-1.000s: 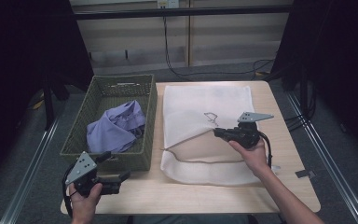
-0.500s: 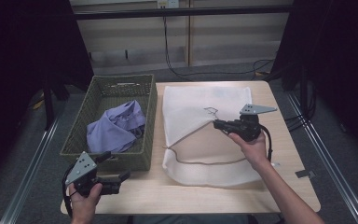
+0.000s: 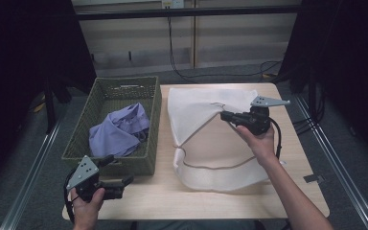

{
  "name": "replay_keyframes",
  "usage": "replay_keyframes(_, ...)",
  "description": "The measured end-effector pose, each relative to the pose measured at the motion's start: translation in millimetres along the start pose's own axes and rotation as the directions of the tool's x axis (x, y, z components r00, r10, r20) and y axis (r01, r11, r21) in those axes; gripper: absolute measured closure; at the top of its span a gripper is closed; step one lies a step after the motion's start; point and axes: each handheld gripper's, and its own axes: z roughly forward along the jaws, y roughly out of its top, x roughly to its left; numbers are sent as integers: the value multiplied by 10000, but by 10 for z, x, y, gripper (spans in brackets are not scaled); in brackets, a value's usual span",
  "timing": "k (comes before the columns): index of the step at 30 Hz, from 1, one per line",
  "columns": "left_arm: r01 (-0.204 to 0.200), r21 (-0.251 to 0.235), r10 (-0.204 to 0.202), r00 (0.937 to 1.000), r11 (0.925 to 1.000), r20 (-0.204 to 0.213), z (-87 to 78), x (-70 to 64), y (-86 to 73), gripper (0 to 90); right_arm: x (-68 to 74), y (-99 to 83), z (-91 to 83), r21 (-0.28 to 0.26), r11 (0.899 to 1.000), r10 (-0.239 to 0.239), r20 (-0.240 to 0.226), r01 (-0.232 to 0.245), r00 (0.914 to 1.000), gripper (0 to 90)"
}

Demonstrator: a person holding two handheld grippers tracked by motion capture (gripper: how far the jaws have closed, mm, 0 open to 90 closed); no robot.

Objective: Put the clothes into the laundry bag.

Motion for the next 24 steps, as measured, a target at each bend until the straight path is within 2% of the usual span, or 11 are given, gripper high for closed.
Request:
replay_keyframes(5,9,-138,-11,9999,9999,-111,-14,-3,27,45,-8,63,-7,-201,9998,-78,24,79,10000,891)
replay_keyframes(10,69,-311,-75,9998,9995,-192,-4,64,120,44,-7,61,1,-479,9987,-140,182,148,9997,891)
replay_keyframes(12,30,-74,-30,9999,10000,-123,12,118,185,44,-5,78,-9,-534,9984,-172,163,181,9997,891)
replay_keyframes(13,228,194,-229,9997,9996,13,32,151,225,44,-7,87,-17,-525,9984,-205,155,213,9997,892)
replay_keyframes(14,336,217,-338,9994,9992,86,41,185,262,45,-11,92,-23,-516,9985,-164,95,168,9998,891)
replay_keyframes(18,-171,517,187,9993,9985,-313,66,320,417,55,-16,72,-20,-357,9993,-142,64,144,9999,891)
replay_keyframes(19,-107,564,136,9986,9984,-521,72,353,450,59,-8,63,-4,-336,9993,-140,41,141,9999,891)
replay_keyframes(21,17,803,24,9987,9968,-506,104,453,512,60,-3,62,1,-292,9995,-158,-4,158,9999,891)
replay_keyframes(23,-78,1067,156,9972,9943,-727,132,554,553,59,6,60,10,-272,9995,-184,-21,183,9998,891)
replay_keyframes(24,84,1108,14,9961,9938,-881,152,624,571,60,9,59,11,-248,9995,-172,-19,171,9999,892)
